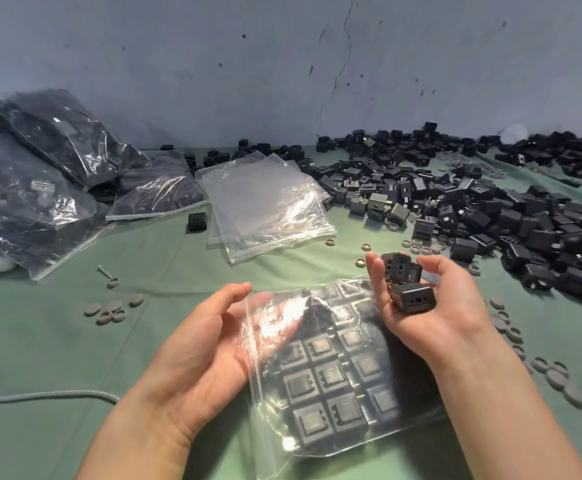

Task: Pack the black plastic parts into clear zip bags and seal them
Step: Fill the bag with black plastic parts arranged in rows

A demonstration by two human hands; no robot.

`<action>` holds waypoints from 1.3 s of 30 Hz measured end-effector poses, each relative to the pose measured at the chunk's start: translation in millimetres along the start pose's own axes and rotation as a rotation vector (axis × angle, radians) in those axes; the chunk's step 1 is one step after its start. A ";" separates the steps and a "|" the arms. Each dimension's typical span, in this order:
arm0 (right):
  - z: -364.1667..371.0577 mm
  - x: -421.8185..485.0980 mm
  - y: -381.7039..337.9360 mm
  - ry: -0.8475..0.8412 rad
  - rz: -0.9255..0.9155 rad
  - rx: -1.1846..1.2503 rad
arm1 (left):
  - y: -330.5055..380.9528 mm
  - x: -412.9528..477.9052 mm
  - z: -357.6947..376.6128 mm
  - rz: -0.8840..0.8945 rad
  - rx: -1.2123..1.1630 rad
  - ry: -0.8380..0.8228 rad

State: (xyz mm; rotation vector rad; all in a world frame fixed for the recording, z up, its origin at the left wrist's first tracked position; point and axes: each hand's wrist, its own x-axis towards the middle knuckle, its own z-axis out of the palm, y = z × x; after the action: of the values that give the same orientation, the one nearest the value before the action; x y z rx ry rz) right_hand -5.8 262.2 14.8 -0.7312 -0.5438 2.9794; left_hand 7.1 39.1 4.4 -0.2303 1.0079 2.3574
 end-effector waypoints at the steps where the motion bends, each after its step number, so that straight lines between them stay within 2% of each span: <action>1: 0.3 0.7 0.2 0.001 -0.002 -0.005 | 0.1 0.3 0.2 -0.002 -0.030 -0.025; 7: 2.5 1.9 2.9 0.009 -0.007 -0.008 | -1.5 4.6 6.4 -0.044 -0.166 -0.057; 18: 0.1 -4.8 1.5 0.009 -0.018 -0.009 | 1.9 2.7 9.2 0.001 -0.070 0.004; 29: 0.2 -2.3 -4.1 0.012 -0.036 -0.040 | 1.2 15.7 4.8 -0.040 -0.115 -0.081; 39: -1.4 -1.4 -5.3 -0.002 -0.048 -0.027 | 8.5 7.9 -1.5 0.094 -0.029 0.164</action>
State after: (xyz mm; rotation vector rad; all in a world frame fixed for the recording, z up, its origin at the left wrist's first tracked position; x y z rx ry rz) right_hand -4.2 267.5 16.0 -0.7072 -0.5947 2.9345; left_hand -4.3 36.7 5.7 -0.4007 1.0825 2.4710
